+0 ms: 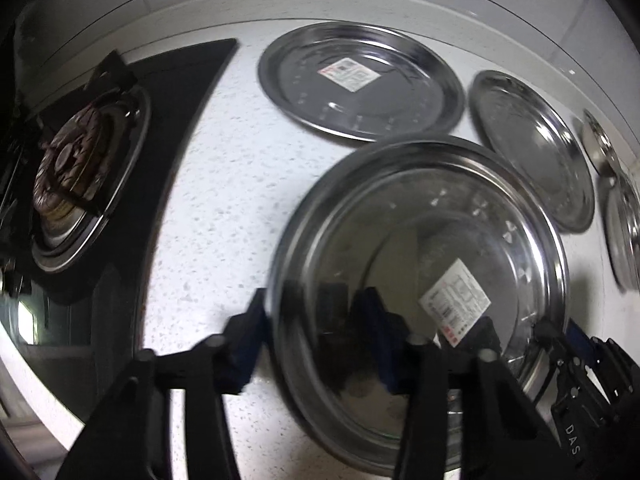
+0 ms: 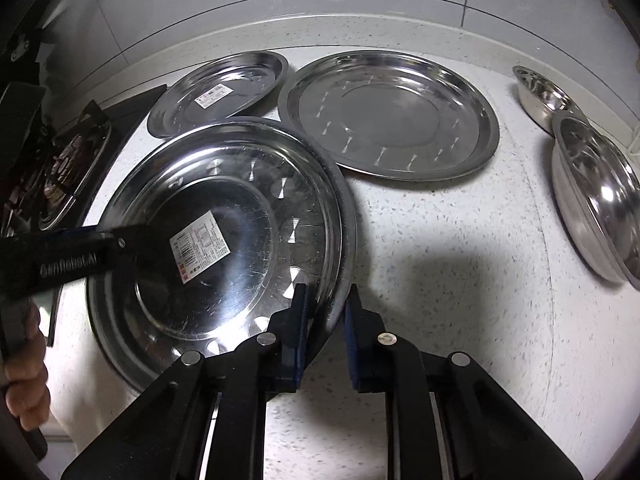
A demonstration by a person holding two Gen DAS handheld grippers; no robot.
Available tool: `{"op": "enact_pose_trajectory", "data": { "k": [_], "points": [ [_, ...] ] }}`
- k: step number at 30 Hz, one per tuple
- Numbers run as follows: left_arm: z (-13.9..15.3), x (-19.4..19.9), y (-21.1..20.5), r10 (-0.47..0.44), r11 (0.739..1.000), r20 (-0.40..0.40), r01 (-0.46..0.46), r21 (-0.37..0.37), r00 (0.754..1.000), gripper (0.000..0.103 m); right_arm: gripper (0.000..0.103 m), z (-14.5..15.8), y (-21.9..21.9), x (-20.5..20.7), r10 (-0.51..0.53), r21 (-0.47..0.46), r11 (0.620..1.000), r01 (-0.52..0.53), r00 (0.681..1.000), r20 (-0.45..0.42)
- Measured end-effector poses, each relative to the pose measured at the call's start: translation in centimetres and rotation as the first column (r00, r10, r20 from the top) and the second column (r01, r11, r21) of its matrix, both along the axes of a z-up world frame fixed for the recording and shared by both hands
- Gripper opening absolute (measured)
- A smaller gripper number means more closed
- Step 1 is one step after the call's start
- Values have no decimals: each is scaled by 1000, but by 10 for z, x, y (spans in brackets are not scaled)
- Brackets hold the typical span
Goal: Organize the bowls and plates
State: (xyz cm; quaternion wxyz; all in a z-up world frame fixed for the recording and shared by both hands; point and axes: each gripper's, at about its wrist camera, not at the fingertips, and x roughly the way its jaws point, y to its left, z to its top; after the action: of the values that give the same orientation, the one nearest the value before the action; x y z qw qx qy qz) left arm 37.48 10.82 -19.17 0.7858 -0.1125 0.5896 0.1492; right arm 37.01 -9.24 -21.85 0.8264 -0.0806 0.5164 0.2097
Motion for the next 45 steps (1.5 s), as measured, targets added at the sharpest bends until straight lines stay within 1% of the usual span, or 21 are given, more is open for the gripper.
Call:
{"op": "enact_pose_trajectory", "data": {
  "k": [1, 2, 3, 9, 10, 13, 19, 23, 28, 31, 35, 41, 45],
  "points": [
    [0, -1, 2, 9, 1000, -5, -9, -1, 1000, 28, 15, 0, -1, 1, 7, 2, 1000, -7, 1000, -1],
    [1, -2, 7, 13, 1000, -10, -13, -11, 1000, 22, 15, 0, -2, 3, 11, 8, 1000, -11, 1000, -5],
    [1, -3, 9, 15, 1000, -9, -15, -18, 1000, 19, 15, 0, -3, 4, 14, 11, 1000, -14, 1000, -7],
    [1, -9, 23, -9, 998, -11, 8, -61, 1000, 15, 15, -1, -1, 2, 23, -4, 1000, -23, 1000, -14],
    [1, -16, 25, -16, 997, -8, 16, -69, 1000, 15, 15, -1, 0, 2, 20, -10, 1000, -21, 1000, -16],
    [1, -19, 28, -38, 995, -12, 36, -90, 999, 14, 14, -1, 1, 0, -4, -28, 1000, 4, 1000, -26],
    [5, -22, 25, -114, 990, 1, 114, -85, 993, 14, 14, -1, 3, -4, -57, -46, 997, 56, 998, -14],
    [2, -14, 15, -138, 987, 8, 138, -80, 990, 14, 14, 0, -1, -6, -90, -38, 995, 90, 996, -6],
    [-3, -7, 17, -129, 988, 1, 129, -90, 992, 14, 14, 1, -4, -7, -88, -29, 996, 88, 996, -5],
    [-3, -10, 17, -99, 991, 1, 99, -94, 995, 14, 14, 1, -3, -7, -71, -26, 997, 71, 997, -6],
    [-5, -13, 18, -84, 991, -5, 83, -101, 996, 13, 14, 1, -5, -8, -46, -17, 999, 46, 999, -8],
    [-6, -19, 20, -89, 987, -19, 86, -137, 996, 12, 14, 2, -5, -9, -46, -21, 999, 45, 998, -34],
    [-4, -23, 25, -84, 983, -27, 78, -166, 996, 12, 14, 8, -3, -10, -43, -37, 998, 42, 999, -32]
  ]
}}
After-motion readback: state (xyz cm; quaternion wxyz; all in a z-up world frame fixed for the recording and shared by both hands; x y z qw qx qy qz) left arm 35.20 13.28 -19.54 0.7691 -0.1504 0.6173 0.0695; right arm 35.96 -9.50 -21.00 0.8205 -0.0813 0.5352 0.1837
